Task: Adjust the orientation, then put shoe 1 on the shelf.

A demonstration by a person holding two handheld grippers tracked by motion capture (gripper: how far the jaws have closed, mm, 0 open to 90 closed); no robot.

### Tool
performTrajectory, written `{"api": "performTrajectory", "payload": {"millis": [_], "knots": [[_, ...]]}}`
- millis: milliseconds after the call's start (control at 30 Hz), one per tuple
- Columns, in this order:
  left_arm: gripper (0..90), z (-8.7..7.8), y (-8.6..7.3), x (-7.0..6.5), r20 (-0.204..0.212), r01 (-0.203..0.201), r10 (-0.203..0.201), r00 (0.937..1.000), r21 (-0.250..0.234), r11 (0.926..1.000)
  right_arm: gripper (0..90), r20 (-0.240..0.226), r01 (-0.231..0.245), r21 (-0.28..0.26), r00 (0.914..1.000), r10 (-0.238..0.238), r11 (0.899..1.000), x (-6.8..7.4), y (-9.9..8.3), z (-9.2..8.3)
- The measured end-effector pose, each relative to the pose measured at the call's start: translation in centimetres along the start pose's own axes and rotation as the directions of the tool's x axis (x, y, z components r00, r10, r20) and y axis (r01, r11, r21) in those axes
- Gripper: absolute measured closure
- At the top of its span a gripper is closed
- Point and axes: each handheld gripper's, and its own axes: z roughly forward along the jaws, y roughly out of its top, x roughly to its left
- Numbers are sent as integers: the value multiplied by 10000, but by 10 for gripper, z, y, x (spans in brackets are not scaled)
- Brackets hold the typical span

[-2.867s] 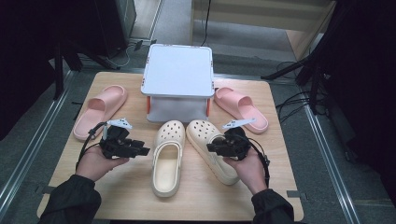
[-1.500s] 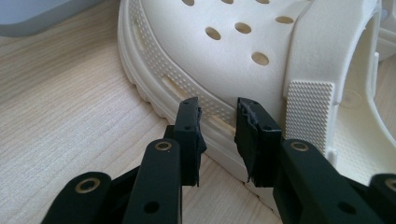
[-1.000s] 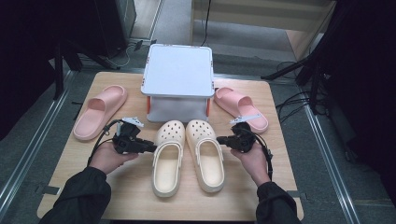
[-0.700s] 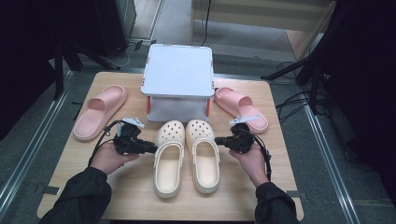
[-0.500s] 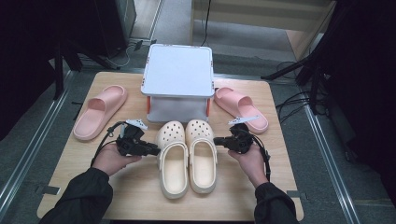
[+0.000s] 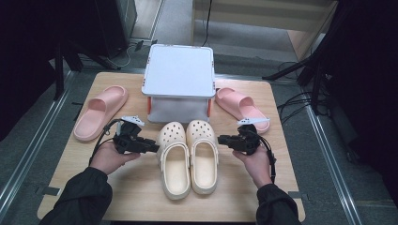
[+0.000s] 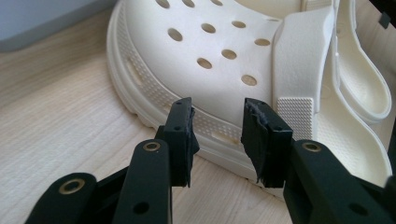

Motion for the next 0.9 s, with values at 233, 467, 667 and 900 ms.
{"api": "performTrajectory", "payload": {"millis": [233, 467, 667, 900], "knots": [[590, -7, 6, 3, -150, 142, -143, 9998, -90, 9999, 682, -182, 226, -417, 9996, -234, 9989, 23, -1, -20], [691, -19, 16, 7, -137, 163, -169, 9998, -465, 9988, 629, -577, 396, -747, 9974, -440, 9964, 48, -7, -30], [754, -28, 32, 10, -316, -66, 53, 9995, -399, 9992, 591, -517, 757, -612, 9955, -789, 9953, 69, -13, -24], [789, -43, 61, 12, -467, -311, 289, 9985, -469, 9984, 534, -608, 976, -477, 9931, -1004, 9941, 82, -18, -15]]}}
